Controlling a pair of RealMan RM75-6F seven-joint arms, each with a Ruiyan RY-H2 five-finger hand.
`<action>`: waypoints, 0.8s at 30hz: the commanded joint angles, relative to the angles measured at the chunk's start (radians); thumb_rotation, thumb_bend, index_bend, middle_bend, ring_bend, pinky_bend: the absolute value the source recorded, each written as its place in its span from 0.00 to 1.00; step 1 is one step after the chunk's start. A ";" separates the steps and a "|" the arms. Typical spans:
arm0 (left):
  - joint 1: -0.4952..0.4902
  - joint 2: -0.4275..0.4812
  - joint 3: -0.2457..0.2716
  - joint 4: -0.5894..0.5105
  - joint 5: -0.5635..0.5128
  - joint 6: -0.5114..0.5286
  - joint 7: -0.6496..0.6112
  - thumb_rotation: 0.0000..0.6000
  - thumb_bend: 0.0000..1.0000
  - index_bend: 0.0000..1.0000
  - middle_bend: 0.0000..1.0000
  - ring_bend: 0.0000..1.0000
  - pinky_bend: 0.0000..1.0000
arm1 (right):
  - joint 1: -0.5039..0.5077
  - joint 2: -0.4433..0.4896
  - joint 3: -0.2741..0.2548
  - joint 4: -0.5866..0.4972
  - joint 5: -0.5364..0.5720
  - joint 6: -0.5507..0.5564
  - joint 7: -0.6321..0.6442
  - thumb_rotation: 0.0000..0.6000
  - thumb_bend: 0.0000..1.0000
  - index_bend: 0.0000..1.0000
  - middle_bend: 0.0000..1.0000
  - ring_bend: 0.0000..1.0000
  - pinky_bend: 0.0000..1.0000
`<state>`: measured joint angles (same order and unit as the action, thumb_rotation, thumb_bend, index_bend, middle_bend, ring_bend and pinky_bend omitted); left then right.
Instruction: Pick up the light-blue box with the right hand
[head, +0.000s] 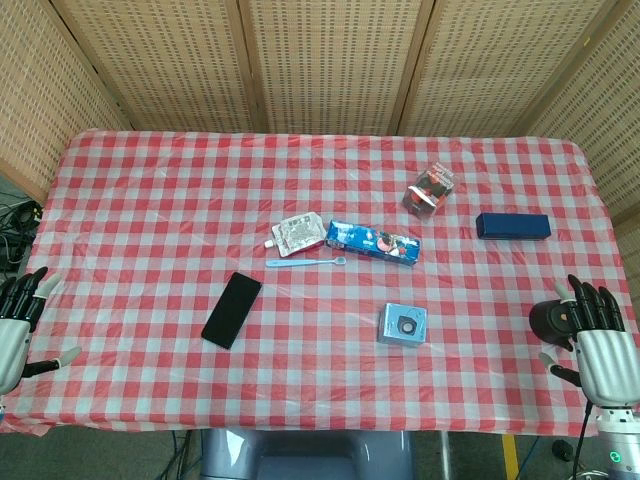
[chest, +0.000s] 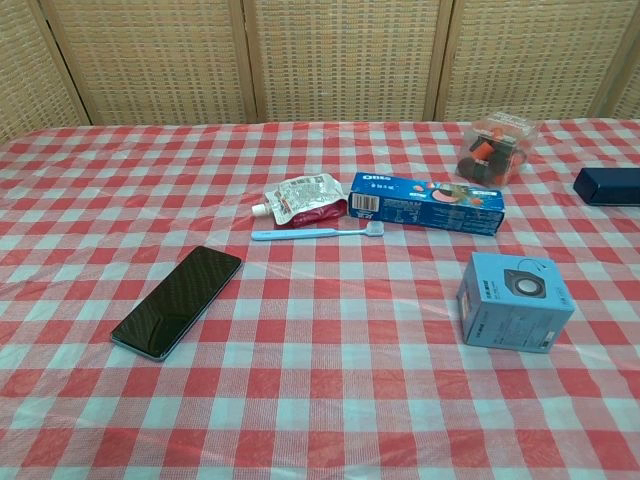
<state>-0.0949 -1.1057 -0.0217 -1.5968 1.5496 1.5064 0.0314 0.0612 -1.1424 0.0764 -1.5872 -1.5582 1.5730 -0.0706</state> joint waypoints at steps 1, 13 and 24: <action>0.000 -0.002 -0.001 0.002 -0.001 0.000 0.003 1.00 0.00 0.00 0.00 0.00 0.00 | 0.001 0.001 -0.002 -0.003 0.001 -0.006 -0.007 1.00 0.00 0.00 0.00 0.00 0.00; -0.007 -0.013 -0.015 0.005 -0.018 -0.006 0.014 1.00 0.00 0.00 0.00 0.00 0.00 | 0.127 0.033 -0.007 -0.142 -0.060 -0.193 -0.125 1.00 0.00 0.00 0.00 0.00 0.00; -0.017 -0.028 -0.037 0.014 -0.066 -0.027 0.045 1.00 0.00 0.00 0.00 0.00 0.00 | 0.468 0.046 0.104 -0.435 0.173 -0.698 -0.331 1.00 0.00 0.00 0.00 0.00 0.00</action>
<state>-0.1104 -1.1325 -0.0564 -1.5832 1.4862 1.4818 0.0735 0.4025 -1.0866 0.1256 -1.9221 -1.5148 1.0198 -0.2904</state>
